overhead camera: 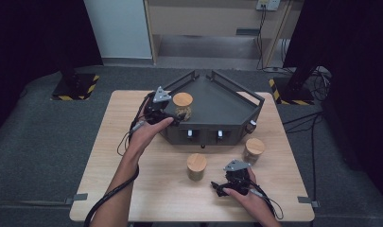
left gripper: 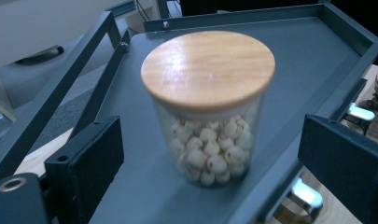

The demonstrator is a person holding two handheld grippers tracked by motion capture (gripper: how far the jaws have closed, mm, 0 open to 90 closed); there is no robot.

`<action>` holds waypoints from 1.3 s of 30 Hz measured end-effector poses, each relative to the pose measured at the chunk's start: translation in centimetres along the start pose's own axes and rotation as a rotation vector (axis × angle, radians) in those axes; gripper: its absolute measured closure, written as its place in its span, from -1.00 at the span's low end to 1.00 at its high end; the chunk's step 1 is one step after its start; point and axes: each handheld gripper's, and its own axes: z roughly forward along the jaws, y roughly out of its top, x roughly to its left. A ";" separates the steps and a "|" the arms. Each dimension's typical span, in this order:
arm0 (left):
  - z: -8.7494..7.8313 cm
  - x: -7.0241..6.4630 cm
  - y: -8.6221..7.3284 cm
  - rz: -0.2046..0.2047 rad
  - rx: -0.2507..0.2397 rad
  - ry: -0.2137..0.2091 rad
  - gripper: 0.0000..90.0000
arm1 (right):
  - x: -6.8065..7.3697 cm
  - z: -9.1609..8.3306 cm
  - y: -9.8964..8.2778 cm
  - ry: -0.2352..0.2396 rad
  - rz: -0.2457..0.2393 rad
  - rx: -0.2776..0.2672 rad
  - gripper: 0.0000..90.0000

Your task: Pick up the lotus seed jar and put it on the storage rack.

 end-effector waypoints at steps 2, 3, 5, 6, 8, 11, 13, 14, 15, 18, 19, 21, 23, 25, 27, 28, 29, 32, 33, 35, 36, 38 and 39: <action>-0.4 -0.2 -0.2 0.004 0.001 0.009 -0.87 | 0.0 0.0 0.0 0.000 0.001 0.000 -0.99; -0.6 -0.2 -0.3 0.004 0.000 0.010 -0.88 | 0.0 0.0 0.0 0.000 0.000 0.000 -0.99; -1.0 -0.2 -0.4 0.005 -0.002 0.013 -0.88 | 0.0 0.0 0.0 0.000 0.000 0.001 -0.99; -1.2 -0.3 -0.5 0.006 -0.005 0.015 -0.88 | 0.0 0.0 0.0 0.000 0.000 0.001 -0.99; -1.6 -0.3 -0.6 0.005 -0.010 0.015 -0.88 | 0.0 0.0 0.0 0.000 0.000 0.001 -0.99; -2.0 -0.4 -0.8 0.009 -0.011 0.016 -0.88 | 0.0 0.0 0.0 0.000 0.002 0.002 -0.99; -2.2 -0.5 -1.0 0.010 -0.009 0.015 -0.88 | 0.0 0.0 0.0 -0.001 0.002 0.002 -0.99; -2.3 -0.5 -1.1 0.005 -0.010 0.016 -0.88 | 0.0 0.0 0.1 -0.001 0.002 0.002 -0.99; -2.4 -0.5 -1.3 0.002 -0.015 0.021 -0.88 | 0.0 0.0 0.1 -0.001 0.002 0.002 -0.99; -2.9 -0.5 -1.4 0.008 -0.009 0.026 -0.88 | 0.0 0.0 0.1 -0.001 0.001 0.002 -0.99; -3.1 -0.6 -1.5 0.010 -0.009 0.028 -0.88 | 0.0 0.0 0.1 -0.001 0.001 0.002 -0.99; -3.5 -0.6 -1.6 0.000 -0.020 0.024 -0.88 | 0.0 0.0 0.1 -0.001 0.002 0.002 -0.99; -3.8 -0.8 -1.8 -0.006 -0.034 0.026 -0.88 | 0.1 0.1 0.1 -0.003 0.004 0.002 -0.99; -4.1 -1.0 -1.8 -0.002 -0.028 0.030 -0.88 | 0.2 0.1 0.1 -0.006 0.006 0.002 -0.99; -4.4 -1.2 -1.7 0.014 -0.014 0.035 -0.88 | 0.2 0.1 0.1 -0.006 0.006 0.002 -0.99; -4.5 -1.2 -1.8 0.011 -0.016 0.035 -0.88 | 0.2 0.1 0.1 -0.006 0.006 0.002 -0.99; -4.6 -1.3 -1.9 0.008 -0.019 0.035 -0.88 | 0.2 0.1 0.1 -0.006 0.006 0.002 -0.99; -4.9 -1.6 -2.2 0.006 -0.018 0.036 -0.89 | 0.2 0.1 0.1 -0.006 0.006 0.002 -0.99; -5.1 -1.8 -2.2 0.007 -0.014 0.037 -0.89 | 0.2 0.1 0.1 -0.006 0.006 0.002 -0.99; -5.2 -1.9 -2.3 0.005 -0.015 0.039 -0.89 | 0.2 0.1 0.1 -0.005 0.006 0.002 -0.99; -5.3 -2.0 -2.4 0.003 -0.013 0.038 -0.89 | 0.2 0.2 0.2 -0.006 0.008 0.001 -0.99; -5.5 -2.2 -2.4 0.006 -0.009 0.040 -0.89 | 0.2 0.2 0.3 -0.006 0.007 0.001 -0.99; -5.6 -2.3 -2.5 0.003 -0.013 0.041 -0.89 | 0.2 0.2 0.2 -0.007 0.007 0.001 -0.99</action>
